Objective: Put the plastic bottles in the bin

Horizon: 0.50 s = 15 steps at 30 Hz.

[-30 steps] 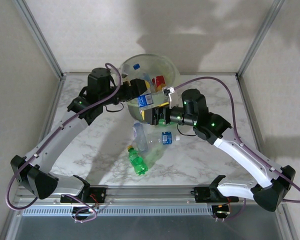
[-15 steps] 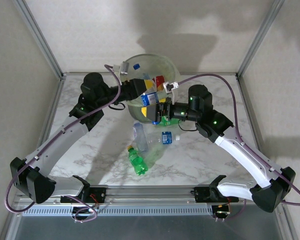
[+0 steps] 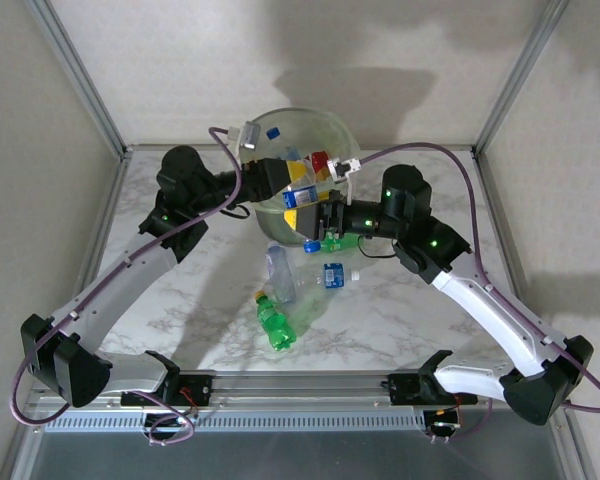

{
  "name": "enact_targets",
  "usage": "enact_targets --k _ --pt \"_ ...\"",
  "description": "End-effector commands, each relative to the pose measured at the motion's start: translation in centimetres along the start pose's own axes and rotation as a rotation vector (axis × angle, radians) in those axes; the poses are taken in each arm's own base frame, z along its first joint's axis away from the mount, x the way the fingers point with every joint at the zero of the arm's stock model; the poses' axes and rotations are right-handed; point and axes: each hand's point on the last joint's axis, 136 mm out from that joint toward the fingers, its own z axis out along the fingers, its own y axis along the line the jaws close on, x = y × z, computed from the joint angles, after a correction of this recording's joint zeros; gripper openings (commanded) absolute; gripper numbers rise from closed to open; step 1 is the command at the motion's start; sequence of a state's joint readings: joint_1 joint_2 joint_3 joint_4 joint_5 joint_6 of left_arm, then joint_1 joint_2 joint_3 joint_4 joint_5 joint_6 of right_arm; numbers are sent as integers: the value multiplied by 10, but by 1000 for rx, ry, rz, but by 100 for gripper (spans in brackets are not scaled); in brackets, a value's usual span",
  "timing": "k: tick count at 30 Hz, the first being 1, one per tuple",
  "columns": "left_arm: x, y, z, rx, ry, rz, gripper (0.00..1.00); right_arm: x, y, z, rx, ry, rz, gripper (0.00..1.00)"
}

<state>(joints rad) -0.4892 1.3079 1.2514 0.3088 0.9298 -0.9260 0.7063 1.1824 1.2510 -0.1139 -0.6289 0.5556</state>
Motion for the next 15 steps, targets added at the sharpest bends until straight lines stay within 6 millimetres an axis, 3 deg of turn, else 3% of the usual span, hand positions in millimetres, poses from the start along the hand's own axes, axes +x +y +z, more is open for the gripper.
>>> enact_targets --k 1,10,15 --pt "-7 -17 -3 63 -20 39 55 -14 12 -3 -35 -29 -23 80" --pt "-9 -10 0 49 -27 28 56 -17 9 -4 -7 -43 -25 63" --pt "-13 -1 3 19 -40 18 65 -19 5 -4 20 -51 -26 59"
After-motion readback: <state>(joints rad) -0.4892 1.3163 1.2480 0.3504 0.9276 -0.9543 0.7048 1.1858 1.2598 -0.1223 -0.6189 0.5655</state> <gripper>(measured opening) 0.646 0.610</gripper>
